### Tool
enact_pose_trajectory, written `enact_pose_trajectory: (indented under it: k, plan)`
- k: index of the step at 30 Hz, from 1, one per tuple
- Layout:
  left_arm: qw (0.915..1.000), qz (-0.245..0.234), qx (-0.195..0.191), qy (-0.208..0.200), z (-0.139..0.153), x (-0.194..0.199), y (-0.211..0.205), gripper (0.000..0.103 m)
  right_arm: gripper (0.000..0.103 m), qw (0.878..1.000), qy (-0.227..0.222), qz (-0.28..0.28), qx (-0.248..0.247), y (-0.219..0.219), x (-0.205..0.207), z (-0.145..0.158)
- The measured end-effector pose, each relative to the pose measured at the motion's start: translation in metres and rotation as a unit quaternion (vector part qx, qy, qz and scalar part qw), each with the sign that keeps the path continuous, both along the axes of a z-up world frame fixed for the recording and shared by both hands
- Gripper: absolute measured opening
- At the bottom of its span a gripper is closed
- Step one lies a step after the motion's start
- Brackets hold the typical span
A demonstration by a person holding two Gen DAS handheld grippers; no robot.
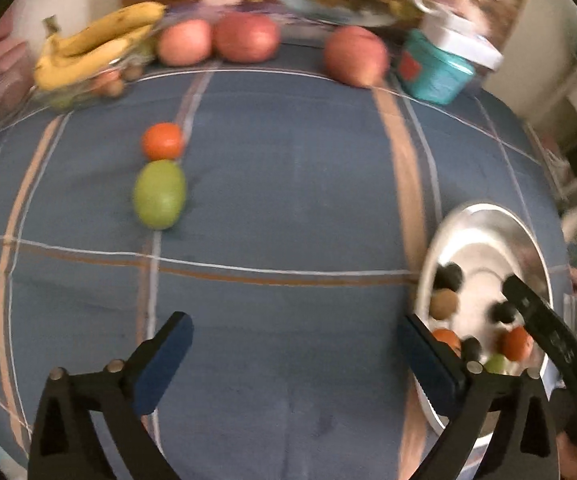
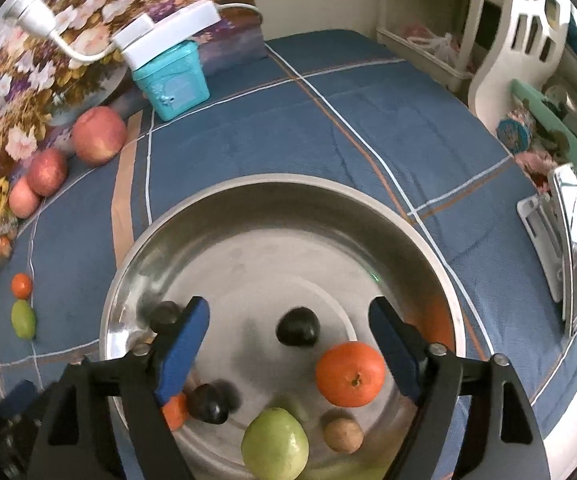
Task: Organize fruits
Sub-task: 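Withdraw both tools from the plate toward the last tangerine and green pear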
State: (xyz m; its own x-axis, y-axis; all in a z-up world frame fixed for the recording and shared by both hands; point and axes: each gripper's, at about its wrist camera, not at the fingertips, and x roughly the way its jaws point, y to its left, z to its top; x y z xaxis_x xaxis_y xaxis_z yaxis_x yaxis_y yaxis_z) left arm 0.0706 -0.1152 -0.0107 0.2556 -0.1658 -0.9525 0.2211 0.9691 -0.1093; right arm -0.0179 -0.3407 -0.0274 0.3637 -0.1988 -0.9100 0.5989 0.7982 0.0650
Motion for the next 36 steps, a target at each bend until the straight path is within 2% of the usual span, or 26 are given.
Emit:
enact_pose_trajectory:
  k: [1, 2, 11, 15, 17, 20, 25, 32, 36]
  plan:
    - [0.9999, 0.009, 0.005, -0.003, 0.0, 0.002, 0.004, 0.103, 0.093, 1.0, 0.0, 0.004, -0.003, 0.002, 0.001, -0.001]
    - [0.9997, 0.017, 0.012, -0.01, 0.0, 0.004, 0.008, 0.103, 0.094, 1.0, -0.003, 0.008, -0.005, 0.004, 0.001, -0.001]
    - [0.9974, 0.043, 0.041, -0.039, 0.006, 0.018, 0.031, 0.103, 0.094, 0.997, -0.042, 0.07, 0.014, 0.033, 0.015, 0.004]
    - [0.9892, 0.082, 0.105, -0.06, 0.01, 0.031, 0.051, 0.103, 0.094, 0.994, -0.05, 0.099, 0.009, 0.056, 0.024, 0.01]
    - [0.9854, 0.102, 0.119, -0.066, 0.013, 0.036, 0.064, 0.103, 0.094, 0.992, -0.054, 0.117, 0.006, 0.069, 0.028, 0.012]
    - [0.9809, 0.135, 0.125, -0.064, 0.014, 0.043, 0.084, 0.103, 0.094, 0.987, -0.061, 0.151, 0.001, 0.092, 0.036, 0.018]
    - [0.9756, 0.179, 0.123, -0.03, 0.013, 0.051, 0.111, 0.103, 0.094, 0.98, -0.066, 0.19, -0.01, 0.126, 0.042, 0.022]
    - [0.9685, 0.208, 0.135, -0.019, 0.017, 0.056, 0.139, 0.103, 0.094, 0.97, -0.055, 0.238, -0.016, 0.161, 0.05, 0.019]
    - [0.9706, 0.201, 0.127, -0.037, 0.02, 0.057, 0.149, 0.103, 0.094, 0.965, -0.058, 0.253, -0.035, 0.172, 0.05, 0.019]
